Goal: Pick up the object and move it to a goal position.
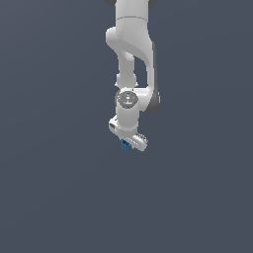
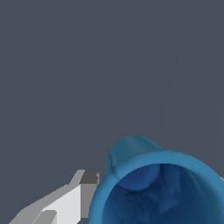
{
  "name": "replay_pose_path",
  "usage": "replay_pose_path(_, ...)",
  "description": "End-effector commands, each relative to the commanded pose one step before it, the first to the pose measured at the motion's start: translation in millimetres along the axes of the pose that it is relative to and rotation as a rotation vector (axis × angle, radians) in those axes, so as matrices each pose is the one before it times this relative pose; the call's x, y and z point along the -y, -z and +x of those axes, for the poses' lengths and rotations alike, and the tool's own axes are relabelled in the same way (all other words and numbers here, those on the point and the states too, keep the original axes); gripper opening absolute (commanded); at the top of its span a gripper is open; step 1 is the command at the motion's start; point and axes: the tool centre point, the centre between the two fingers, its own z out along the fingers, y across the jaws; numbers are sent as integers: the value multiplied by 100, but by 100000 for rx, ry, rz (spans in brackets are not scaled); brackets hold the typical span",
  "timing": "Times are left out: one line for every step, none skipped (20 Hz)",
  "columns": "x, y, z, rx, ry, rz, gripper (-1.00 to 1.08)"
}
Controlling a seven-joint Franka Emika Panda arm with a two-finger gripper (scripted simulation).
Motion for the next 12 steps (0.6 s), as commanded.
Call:
replay_pose_path(-50, -81, 9, 44, -53, -76, -100)
replay_pose_path(0, 0, 0, 0, 0, 0, -100)
replay_pose_path(0, 0, 0, 0, 0, 0, -100)
replay_pose_path(0, 0, 0, 0, 0, 0, -100)
replay_pose_path(0, 0, 0, 0, 0, 0, -100)
replay_pose_path(54, 71, -9, -40, 58, 97, -100)
replay_pose_path(-12, 22, 0, 0, 0, 0, -100)
replay_pose_path(-35, 66, -1, 0, 0, 0, -100)
replay_pose_path(-58, 110, -2, 0, 0, 0, -100)
replay_pose_path(-81, 155, -2, 0, 0, 0, -100)
replay_pose_path(-105, 199, -3, 0, 0, 0, -100)
replay_pose_path(-128, 244, -3, 0, 0, 0, -100)
